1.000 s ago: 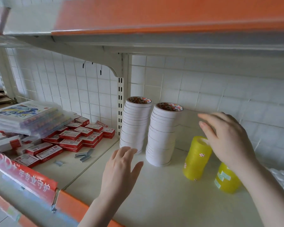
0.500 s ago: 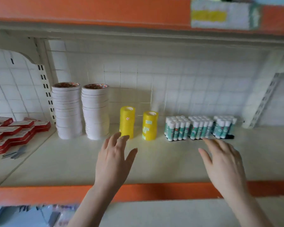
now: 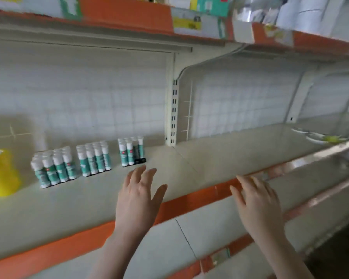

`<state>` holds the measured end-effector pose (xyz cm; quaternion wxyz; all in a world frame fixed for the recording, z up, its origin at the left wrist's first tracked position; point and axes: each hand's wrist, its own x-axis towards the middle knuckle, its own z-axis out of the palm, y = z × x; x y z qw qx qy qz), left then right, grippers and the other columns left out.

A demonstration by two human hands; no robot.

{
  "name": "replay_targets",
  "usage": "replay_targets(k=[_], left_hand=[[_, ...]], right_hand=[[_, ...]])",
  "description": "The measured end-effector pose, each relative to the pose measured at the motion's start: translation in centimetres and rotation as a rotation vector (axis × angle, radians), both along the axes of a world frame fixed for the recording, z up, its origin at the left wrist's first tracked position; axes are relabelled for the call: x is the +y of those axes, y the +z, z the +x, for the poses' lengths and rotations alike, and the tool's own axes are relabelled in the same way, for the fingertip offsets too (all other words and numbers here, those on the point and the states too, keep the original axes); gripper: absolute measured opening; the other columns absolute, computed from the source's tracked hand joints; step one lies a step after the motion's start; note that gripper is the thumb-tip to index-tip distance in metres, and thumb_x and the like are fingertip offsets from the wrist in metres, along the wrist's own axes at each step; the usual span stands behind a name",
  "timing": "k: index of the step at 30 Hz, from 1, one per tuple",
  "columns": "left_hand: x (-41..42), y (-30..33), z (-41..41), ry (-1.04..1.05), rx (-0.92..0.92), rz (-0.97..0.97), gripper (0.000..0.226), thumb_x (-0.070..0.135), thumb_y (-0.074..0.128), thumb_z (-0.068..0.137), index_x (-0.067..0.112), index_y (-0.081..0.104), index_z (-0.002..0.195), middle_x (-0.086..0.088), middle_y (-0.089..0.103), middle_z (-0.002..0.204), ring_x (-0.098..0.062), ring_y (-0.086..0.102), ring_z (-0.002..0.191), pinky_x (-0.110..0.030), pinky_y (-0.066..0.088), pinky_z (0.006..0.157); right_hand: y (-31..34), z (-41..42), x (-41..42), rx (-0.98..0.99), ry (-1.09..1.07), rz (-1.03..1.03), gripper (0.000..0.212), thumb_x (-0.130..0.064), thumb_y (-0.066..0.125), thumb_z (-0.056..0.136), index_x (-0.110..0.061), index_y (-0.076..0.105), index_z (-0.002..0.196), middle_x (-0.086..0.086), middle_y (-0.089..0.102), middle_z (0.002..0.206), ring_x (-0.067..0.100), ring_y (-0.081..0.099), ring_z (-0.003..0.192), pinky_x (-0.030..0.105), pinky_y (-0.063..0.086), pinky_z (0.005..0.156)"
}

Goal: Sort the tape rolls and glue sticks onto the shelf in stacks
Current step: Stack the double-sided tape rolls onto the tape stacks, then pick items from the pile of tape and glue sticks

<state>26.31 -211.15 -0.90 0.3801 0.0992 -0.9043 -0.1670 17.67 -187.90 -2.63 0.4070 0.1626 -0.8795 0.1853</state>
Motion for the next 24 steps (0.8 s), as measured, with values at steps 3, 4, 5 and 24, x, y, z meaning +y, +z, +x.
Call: replay_targets(k=[3, 4, 5, 24], left_hand=[[6.7, -0.2, -5.3, -0.062, -0.004, 0.002, 0.038, 0.034, 0.069, 0.079, 0.012, 0.064, 0.109, -0.012, 0.061, 0.116, -0.033, 0.057, 0.108, -0.04, 0.051, 0.08], [8.7, -0.2, -6.9, -0.079, -0.011, 0.011, 0.038, 0.032, 0.071, 0.079, 0.012, 0.064, 0.11, -0.012, 0.061, 0.117, -0.034, 0.057, 0.108, -0.041, 0.05, 0.081], [10.6, -0.2, -8.5, -0.092, -0.025, 0.027, 0.039, 0.03, 0.073, 0.078, 0.011, 0.064, 0.111, -0.013, 0.06, 0.118, -0.034, 0.056, 0.109, -0.041, 0.049, 0.083], [35.5, 0.2, -39.0, -0.259, -0.044, 0.055, 0.044, 0.035, 0.064, 0.083, 0.015, 0.058, 0.122, -0.006, 0.053, 0.13, -0.026, 0.046, 0.121, -0.038, 0.044, 0.092]], right_hand=[[0.4, -3.6, 6.7, 0.021, -0.037, 0.019, 0.03, -0.028, 0.055, 0.084, -0.008, 0.069, 0.1, 0.012, 0.068, 0.092, 0.034, 0.064, 0.08, 0.041, 0.052, 0.068], [0.6, -4.9, 8.8, 0.022, -0.049, 0.019, 0.024, -0.022, 0.061, 0.084, -0.007, 0.069, 0.101, 0.012, 0.068, 0.092, 0.034, 0.064, 0.08, 0.042, 0.052, 0.069], [0.7, -6.1, 10.7, 0.005, -0.061, 0.018, 0.022, -0.017, 0.068, 0.082, -0.007, 0.069, 0.101, 0.013, 0.068, 0.092, 0.035, 0.064, 0.081, 0.043, 0.052, 0.069], [0.1, -34.8, 36.2, -0.088, -0.169, -0.022, 0.023, -0.024, 0.055, 0.087, -0.01, 0.065, 0.102, 0.006, 0.066, 0.095, 0.023, 0.063, 0.085, 0.041, 0.054, 0.072]])
